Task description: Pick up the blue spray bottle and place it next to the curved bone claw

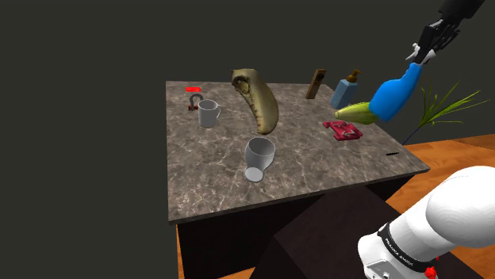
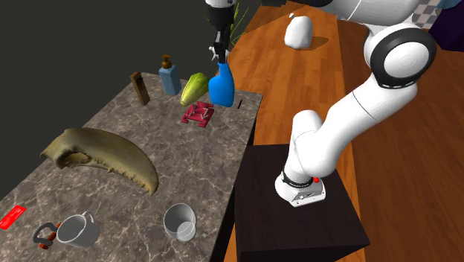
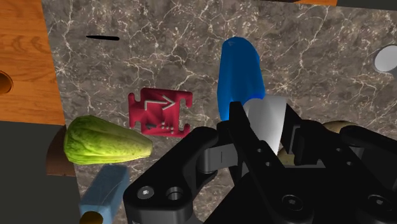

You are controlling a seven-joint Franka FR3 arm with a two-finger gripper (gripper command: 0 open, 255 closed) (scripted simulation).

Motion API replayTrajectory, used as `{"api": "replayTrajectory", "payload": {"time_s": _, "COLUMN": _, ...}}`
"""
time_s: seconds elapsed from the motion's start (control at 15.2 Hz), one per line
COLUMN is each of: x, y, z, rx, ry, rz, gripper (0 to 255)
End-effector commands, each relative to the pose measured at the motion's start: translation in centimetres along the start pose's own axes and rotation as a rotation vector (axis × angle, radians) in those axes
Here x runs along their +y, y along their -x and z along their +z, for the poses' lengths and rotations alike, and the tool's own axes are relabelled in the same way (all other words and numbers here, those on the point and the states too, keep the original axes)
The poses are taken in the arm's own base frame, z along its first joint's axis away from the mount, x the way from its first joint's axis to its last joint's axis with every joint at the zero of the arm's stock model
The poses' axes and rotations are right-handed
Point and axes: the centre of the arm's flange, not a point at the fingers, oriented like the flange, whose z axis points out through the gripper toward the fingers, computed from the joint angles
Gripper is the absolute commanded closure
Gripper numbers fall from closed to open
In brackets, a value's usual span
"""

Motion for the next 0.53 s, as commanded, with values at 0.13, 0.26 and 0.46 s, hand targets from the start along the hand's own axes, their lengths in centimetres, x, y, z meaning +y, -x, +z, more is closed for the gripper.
{"api": "replayTrajectory", "payload": {"time_s": 0.13, "x": 0.1, "y": 0.0, "z": -2.1, "rx": 0.000, "ry": 0.000, "rz": 0.000, "gripper": 255}}
{"api": "replayTrajectory", "payload": {"time_s": 0.26, "x": 0.1, "y": 0.0, "z": -3.2, "rx": 0.000, "ry": 0.000, "rz": 0.000, "gripper": 255}}
{"api": "replayTrajectory", "payload": {"time_s": 0.46, "x": 0.1, "y": 0.0, "z": -4.8, "rx": 0.000, "ry": 0.000, "rz": 0.000, "gripper": 255}}
